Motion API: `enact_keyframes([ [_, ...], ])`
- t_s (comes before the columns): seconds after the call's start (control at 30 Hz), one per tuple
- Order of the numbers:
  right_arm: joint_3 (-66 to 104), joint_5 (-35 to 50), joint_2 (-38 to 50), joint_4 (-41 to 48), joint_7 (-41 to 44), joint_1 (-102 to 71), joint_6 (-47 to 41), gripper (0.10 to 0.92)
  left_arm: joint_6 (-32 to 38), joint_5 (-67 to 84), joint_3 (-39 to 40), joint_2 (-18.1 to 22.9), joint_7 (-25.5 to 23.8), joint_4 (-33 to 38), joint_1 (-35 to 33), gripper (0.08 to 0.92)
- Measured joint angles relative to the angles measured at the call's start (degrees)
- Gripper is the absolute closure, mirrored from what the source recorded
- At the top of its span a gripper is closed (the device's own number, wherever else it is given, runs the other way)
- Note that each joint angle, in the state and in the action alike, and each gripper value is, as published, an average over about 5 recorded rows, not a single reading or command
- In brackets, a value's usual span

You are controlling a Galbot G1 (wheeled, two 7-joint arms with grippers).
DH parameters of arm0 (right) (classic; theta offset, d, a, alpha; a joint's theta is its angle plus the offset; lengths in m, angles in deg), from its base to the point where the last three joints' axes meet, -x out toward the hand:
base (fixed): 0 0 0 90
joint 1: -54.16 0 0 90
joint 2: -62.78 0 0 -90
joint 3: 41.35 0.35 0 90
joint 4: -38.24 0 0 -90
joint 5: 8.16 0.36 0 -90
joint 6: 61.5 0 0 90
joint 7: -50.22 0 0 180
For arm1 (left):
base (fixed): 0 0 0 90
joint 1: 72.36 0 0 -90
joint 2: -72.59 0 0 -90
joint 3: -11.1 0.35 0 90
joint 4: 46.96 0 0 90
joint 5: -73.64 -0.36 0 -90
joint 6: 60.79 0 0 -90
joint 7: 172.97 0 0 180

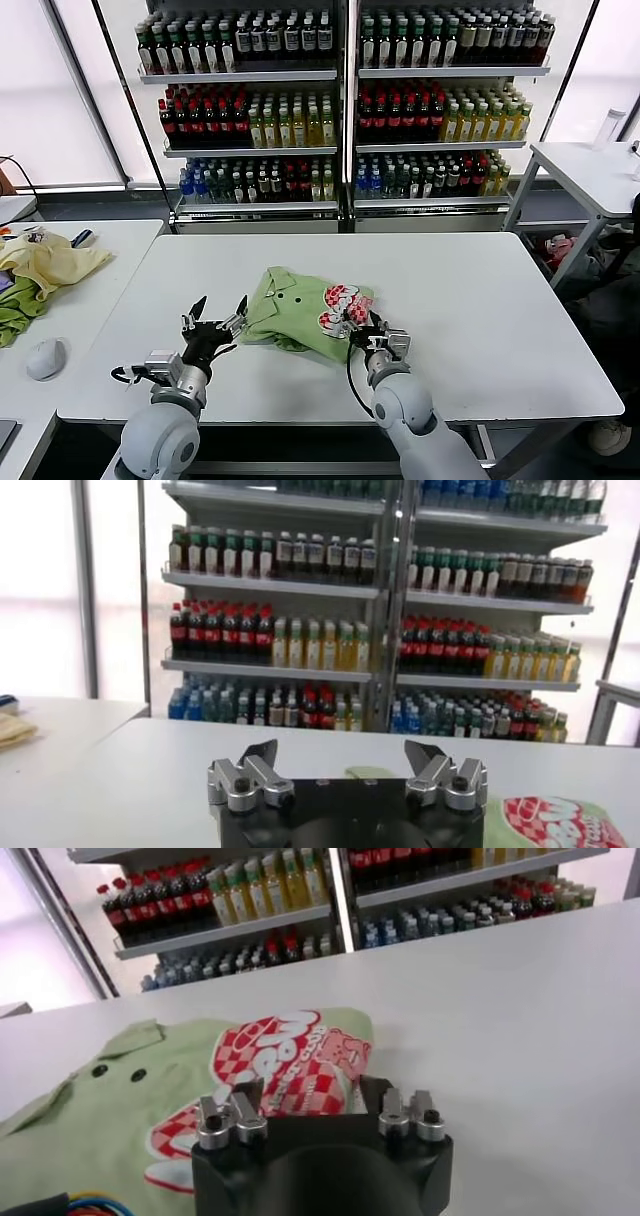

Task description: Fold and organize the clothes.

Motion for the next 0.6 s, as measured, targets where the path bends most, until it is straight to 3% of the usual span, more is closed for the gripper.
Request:
enact_keyframes([
  [0.47, -0.2, -1.4, 0.1, 5.1, 1.9, 4.0, -0.3, 0.801, 0.2, -0.5, -1.5, -1.1, -0.1, 1.1, -2.6, 0.177],
  [0.6, -0.3, -2.1, 1.8, 7.2, 3.9, 6.2, -0.7, 0.88, 0.3, -0.7, -1.6, -1.2, -0.2, 1.3, -2.7, 0.177],
])
